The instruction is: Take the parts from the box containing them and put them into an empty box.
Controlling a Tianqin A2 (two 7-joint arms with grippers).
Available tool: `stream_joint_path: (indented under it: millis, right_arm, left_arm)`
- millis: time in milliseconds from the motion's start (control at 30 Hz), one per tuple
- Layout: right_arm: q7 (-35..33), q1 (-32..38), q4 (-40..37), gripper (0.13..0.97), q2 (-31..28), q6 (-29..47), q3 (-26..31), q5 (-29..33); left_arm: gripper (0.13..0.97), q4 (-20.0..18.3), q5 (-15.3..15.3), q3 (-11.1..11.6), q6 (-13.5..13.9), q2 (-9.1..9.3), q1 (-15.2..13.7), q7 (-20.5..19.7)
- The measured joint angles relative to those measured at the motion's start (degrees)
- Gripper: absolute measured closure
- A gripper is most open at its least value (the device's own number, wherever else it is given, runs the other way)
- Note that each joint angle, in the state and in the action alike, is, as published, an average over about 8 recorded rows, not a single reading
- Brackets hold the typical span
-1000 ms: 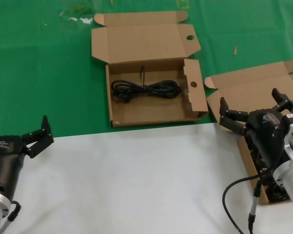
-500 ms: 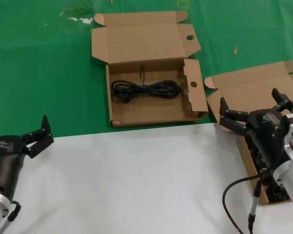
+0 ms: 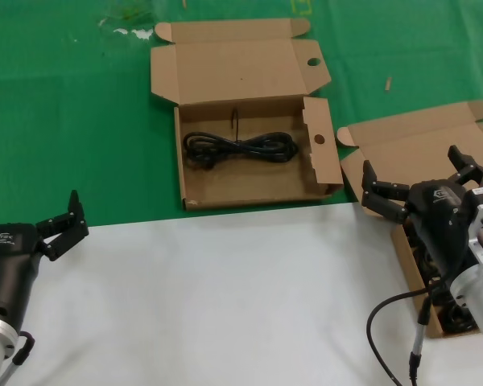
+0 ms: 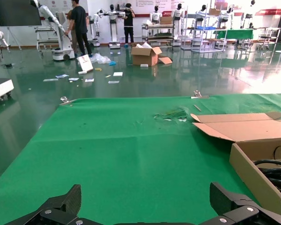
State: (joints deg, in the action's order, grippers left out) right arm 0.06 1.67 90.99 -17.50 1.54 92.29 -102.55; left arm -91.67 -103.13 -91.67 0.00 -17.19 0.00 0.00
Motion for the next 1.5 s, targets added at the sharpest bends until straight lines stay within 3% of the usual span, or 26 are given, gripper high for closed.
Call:
stream_joint_path:
  millis: [1500]
  right_arm:
    - [0.0, 0.0, 0.0, 0.129, 0.0, 0.0, 0.0, 0.0]
  left_arm:
    - [0.132, 0.0, 0.0, 0.0, 0.0, 0.0, 0.0, 0.0]
